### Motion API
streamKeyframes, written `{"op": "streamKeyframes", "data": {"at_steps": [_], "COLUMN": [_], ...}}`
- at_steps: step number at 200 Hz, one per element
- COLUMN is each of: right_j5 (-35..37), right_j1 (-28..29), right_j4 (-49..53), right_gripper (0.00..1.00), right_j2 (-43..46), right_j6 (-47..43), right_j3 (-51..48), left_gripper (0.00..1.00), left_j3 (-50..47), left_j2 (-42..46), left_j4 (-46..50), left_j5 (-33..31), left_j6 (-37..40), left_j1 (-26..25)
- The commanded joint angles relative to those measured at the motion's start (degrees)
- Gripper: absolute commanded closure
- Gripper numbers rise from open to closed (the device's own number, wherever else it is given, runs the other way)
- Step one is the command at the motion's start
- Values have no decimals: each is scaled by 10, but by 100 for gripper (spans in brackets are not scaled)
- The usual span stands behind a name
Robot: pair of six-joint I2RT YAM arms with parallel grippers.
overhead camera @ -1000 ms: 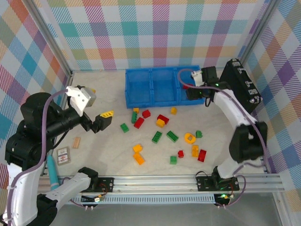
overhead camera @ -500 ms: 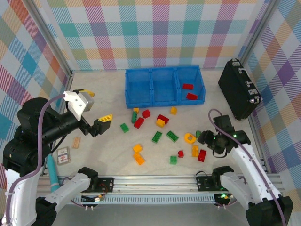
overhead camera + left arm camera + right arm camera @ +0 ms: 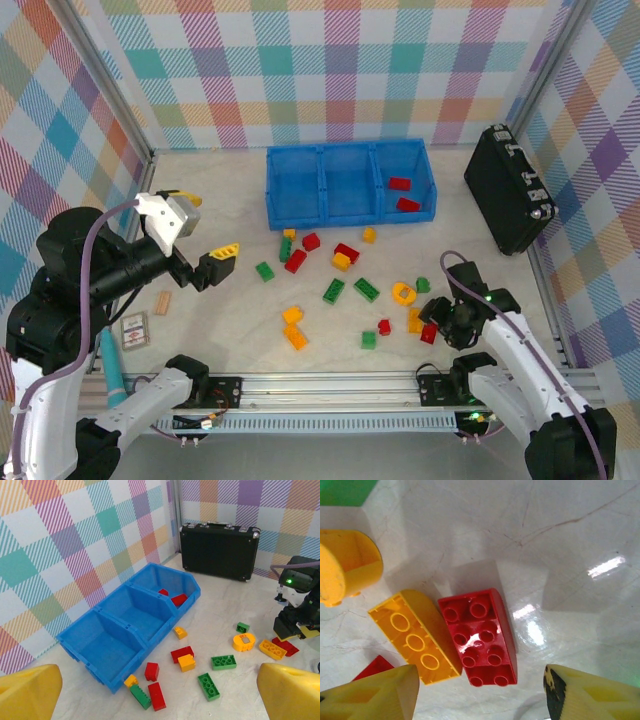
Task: Sort the legos into containers by color
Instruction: Pick up the lego from the bottom-right of the table.
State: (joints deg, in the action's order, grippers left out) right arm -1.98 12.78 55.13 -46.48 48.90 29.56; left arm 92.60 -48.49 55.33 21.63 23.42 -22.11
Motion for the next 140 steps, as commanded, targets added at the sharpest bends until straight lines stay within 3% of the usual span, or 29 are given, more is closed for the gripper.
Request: {"op": "streamKeyframes", "data": {"at_steps": [1, 140], "right_j5": [15, 34], "right_j1": [3, 4], "right_j4": [-17, -81], "right_gripper": [33, 38], "right_j2": [-17, -133], "right_j6": [12, -21], "right_j3": [-7, -14], "left_gripper": [0, 0], "left_j3": [6, 17], "left_j2": [-11, -26], "left_j4": [-11, -2], "left_j5": [12, -6], "left_j6": [1, 6], "left_j1": [-8, -13]}}
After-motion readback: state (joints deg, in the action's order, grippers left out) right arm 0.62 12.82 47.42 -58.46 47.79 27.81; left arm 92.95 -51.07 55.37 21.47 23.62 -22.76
